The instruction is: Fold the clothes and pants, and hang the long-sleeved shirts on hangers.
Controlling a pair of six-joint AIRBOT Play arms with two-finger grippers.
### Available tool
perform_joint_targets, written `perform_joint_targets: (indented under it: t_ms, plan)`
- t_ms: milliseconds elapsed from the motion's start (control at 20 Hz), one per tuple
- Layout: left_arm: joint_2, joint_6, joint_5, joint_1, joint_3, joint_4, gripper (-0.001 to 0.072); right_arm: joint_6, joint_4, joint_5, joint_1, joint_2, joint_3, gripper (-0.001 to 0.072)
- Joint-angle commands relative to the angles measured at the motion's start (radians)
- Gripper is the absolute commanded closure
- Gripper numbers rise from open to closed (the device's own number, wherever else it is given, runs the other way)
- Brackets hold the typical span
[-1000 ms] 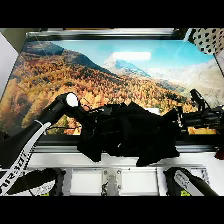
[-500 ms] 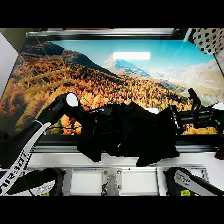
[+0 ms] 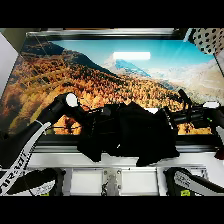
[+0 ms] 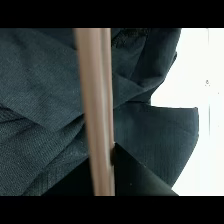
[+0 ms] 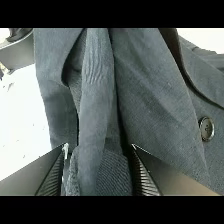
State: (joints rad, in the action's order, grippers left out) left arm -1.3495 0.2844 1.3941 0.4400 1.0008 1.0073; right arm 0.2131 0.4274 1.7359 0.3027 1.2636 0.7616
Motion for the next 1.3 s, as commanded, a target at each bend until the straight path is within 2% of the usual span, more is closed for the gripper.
perform_joint_targets:
  t_ms: [0,700,850,1050,1250]
  plan:
    - [0.0,0.0,-0.007,0.001,0.001,-0.014,0.0694,0.0,-0.002,-0.004,-0.009,0.003,-0.001,0.0266]
    - [0.0,0.0,-0.007,0.001,0.001,-0.014,0.0694,0.0,-0.006,-0.008,-0.009,0.003,-0.001,0.0266]
    - [0.0,0.0,-0.007,0.001,0.001,-0.014,0.0694,-0.011,-0.066,-0.006,0.013,-0.001,0.008,0.0266]
    - [0.0,0.0,-0.007,0.001,0.001,-0.014,0.0694,-0.124,-0.063,0.001,0.128,-0.029,0.024,0.0266]
    - [0.0,0.0,-0.008,0.001,0.001,-0.014,0.0694,-0.139,-0.045,0.054,0.237,-0.028,0.024,0.027]
